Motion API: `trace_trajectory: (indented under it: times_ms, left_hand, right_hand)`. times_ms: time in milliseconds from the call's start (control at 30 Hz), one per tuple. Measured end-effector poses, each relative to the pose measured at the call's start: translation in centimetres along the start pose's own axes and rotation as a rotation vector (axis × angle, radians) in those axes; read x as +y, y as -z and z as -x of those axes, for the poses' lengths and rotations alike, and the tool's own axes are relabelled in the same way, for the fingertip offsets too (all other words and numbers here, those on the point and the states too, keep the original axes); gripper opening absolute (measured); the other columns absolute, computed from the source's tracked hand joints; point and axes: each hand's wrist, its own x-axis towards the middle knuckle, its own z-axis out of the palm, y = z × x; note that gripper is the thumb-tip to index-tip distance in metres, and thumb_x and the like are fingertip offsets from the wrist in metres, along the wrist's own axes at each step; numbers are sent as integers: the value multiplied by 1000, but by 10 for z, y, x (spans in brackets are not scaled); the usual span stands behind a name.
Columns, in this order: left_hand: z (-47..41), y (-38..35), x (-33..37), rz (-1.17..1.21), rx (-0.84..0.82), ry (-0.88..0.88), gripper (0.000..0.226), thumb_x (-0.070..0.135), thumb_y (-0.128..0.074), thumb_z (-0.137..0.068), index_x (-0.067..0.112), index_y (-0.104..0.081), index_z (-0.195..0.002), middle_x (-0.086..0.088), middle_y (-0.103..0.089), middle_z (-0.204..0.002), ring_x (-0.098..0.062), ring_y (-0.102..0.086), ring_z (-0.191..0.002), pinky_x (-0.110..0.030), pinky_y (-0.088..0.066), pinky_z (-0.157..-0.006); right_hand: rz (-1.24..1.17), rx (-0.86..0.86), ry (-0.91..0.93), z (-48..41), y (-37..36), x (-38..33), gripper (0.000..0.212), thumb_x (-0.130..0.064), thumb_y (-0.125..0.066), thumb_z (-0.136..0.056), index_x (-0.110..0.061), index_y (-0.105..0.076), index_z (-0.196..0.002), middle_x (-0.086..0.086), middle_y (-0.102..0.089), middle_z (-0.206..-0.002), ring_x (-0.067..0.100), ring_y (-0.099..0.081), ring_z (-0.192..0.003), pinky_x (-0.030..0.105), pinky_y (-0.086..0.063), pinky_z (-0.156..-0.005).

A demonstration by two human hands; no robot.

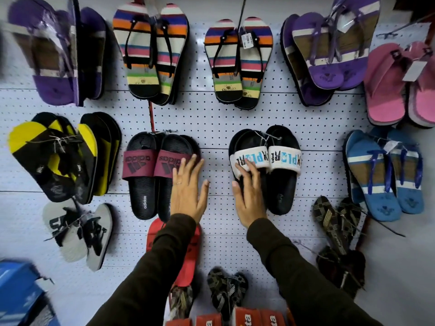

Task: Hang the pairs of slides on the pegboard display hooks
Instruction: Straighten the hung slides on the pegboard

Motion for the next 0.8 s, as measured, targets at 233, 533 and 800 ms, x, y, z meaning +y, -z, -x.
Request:
trace_trajectory:
  times_ms: [233,533,800]
  left_hand:
    - [9,60,-90,-36,112,135,53,38,-29,-98,19,-36,-147,0,-28,-160,-22,-12,-153,-34,2,-125]
    - [14,62,-140,-51,-123,104,59,43,-32,-99,29,-19,-155,2,-8,-166,-21,-2,-154,-42,-21,-123]
    - [1,54,-152,-170,-291,85,69,48,-33,-95,23,-13,-156,-7,-2,-166,-30,-3,-153,-47,-14,-124]
  right_hand:
    - [-12,-172,97,-5,-76,-65,56,-35,-38,-103,-14,-36,-154,5,-22,-166,22,-14,-157,46,-25,-124]
    - [220,-280,38,-4,-127,-71,60,-48,-34,-101,-32,-23,-158,-4,-8,-169,21,0,-158,41,-20,-126]
    - [313,-377,-60,-17,-139,-69,66,-53,-31,-100,-31,-12,-159,-4,2,-169,24,2,-158,40,-24,-124]
